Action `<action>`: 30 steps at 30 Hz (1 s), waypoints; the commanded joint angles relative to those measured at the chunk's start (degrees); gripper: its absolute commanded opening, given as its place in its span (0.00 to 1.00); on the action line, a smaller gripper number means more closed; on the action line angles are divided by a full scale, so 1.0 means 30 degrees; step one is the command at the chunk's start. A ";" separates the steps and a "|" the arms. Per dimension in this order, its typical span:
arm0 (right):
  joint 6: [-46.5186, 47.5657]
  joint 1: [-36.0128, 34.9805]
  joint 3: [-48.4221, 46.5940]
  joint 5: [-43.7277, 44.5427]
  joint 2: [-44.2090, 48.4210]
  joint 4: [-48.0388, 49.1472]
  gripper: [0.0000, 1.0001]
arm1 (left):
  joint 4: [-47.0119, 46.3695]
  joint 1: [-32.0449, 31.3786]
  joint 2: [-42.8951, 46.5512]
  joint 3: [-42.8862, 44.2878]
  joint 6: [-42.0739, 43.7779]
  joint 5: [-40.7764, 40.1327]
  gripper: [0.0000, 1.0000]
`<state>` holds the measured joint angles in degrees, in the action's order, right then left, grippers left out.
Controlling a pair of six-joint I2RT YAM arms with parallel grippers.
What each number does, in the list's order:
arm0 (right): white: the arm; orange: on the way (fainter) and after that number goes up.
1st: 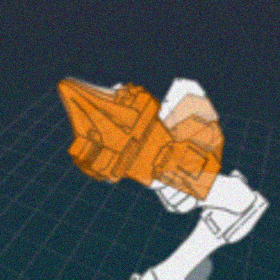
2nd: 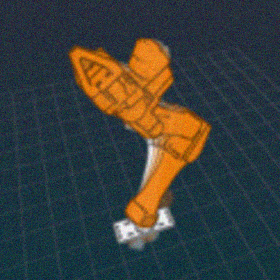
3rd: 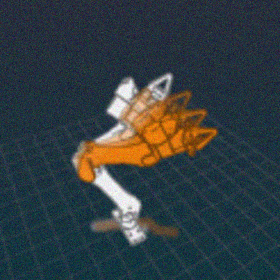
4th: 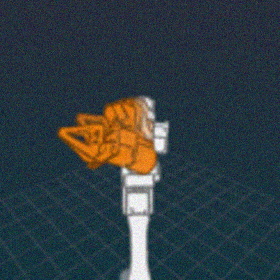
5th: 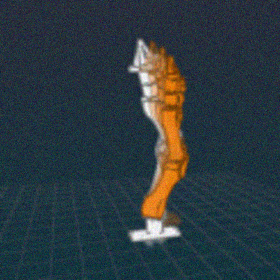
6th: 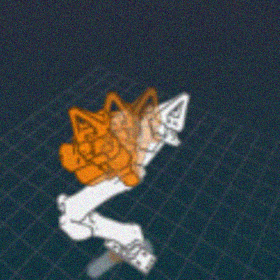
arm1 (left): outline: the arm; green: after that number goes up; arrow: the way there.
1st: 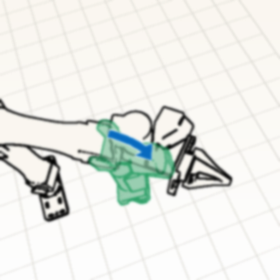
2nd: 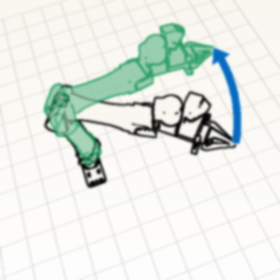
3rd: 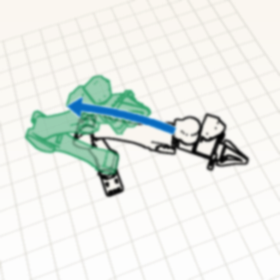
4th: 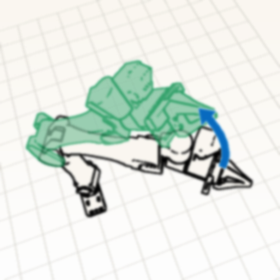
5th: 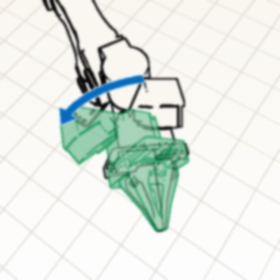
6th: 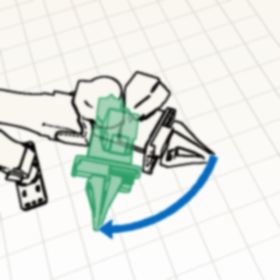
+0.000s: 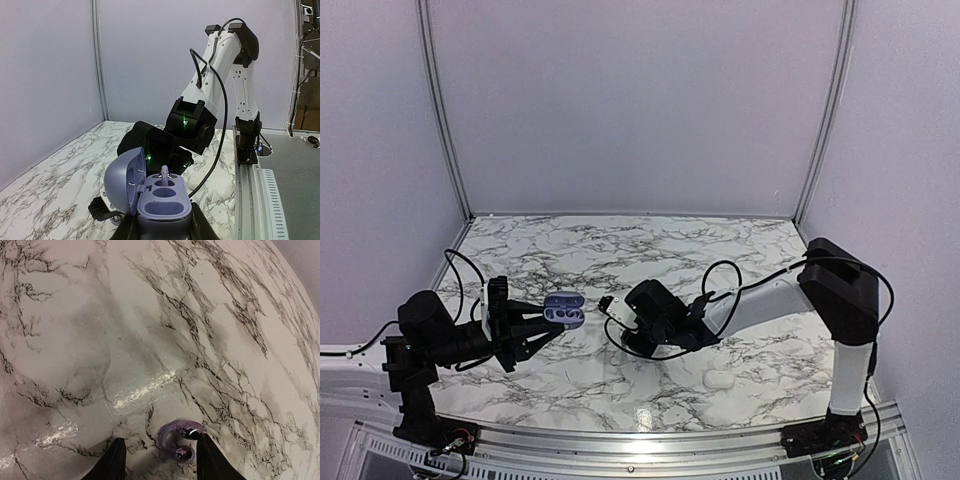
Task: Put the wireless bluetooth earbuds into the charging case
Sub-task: Pick up the left earbud from the center of the board.
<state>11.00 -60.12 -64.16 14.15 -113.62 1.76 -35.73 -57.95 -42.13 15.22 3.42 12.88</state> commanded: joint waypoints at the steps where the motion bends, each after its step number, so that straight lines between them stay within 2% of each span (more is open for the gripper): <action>1: 0.0365 0.0699 -0.0469 -0.0178 -0.0449 0.0083 0.41 | -0.0426 0.0129 0.0219 -0.0123 0.0090 -0.0223 0.00; 11: 0.0705 0.1643 -0.0538 -0.1654 -0.0530 0.0178 0.34 | -0.0426 0.0121 0.0270 -0.0123 0.0149 -0.0367 0.00; 15: 0.0785 0.1719 -0.0671 -0.2030 -0.0634 0.0073 0.26 | -0.0426 0.0130 0.0200 -0.0125 0.0171 -0.0384 0.00; 30: 0.0366 0.3308 -0.0818 -0.6266 -0.1055 -0.0527 0.27 | -0.0426 0.0130 0.0248 -0.0152 0.0084 -0.0435 0.00</action>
<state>12.64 -51.79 -65.47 0.27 -114.96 2.48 -35.70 -57.95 -42.17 15.22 3.44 12.27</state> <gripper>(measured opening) 0.273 0.260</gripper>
